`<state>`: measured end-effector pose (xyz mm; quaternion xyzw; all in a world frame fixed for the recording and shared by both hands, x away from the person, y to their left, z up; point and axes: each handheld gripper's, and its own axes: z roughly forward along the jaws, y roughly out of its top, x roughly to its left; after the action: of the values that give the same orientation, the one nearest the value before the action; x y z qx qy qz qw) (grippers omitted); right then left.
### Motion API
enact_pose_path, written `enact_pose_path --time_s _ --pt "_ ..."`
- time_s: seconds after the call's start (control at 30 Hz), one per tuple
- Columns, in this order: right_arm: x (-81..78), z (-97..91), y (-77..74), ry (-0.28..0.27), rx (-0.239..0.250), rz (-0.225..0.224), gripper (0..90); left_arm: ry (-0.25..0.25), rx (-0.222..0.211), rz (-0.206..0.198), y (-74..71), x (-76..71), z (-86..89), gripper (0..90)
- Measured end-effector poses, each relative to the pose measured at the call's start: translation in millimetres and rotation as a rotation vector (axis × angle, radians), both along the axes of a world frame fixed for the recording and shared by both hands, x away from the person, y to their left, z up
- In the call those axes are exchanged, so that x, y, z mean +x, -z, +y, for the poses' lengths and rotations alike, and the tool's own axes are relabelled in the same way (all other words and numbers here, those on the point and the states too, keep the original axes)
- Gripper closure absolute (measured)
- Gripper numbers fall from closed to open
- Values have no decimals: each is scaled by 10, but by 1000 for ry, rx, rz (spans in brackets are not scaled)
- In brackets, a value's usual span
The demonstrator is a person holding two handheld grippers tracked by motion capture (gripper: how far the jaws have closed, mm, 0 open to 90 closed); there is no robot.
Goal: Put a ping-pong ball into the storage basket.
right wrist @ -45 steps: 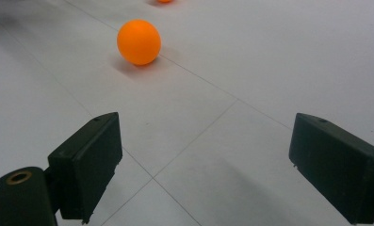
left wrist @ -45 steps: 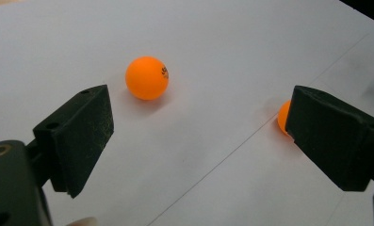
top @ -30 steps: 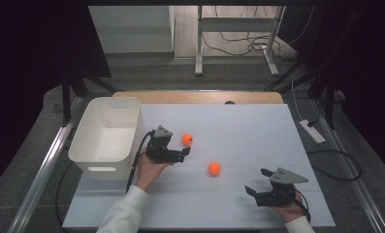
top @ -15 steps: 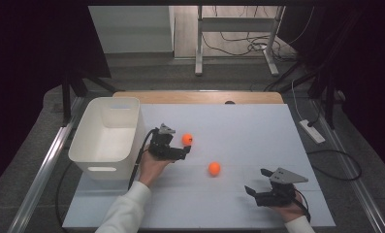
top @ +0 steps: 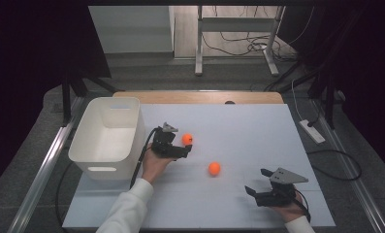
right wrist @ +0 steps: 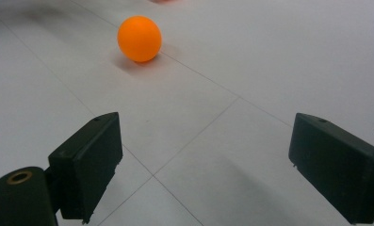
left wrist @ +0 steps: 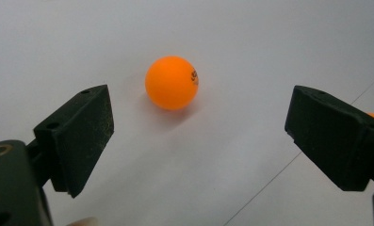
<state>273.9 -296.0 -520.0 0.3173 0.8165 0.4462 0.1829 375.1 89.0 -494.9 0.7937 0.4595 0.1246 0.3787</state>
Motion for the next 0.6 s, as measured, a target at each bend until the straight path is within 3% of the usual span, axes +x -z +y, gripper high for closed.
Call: enact_pose_path --time_s 0.6 --pt "-1 -5 -1 0 -1 1 101 -26 10 37 127 169 -6 94"
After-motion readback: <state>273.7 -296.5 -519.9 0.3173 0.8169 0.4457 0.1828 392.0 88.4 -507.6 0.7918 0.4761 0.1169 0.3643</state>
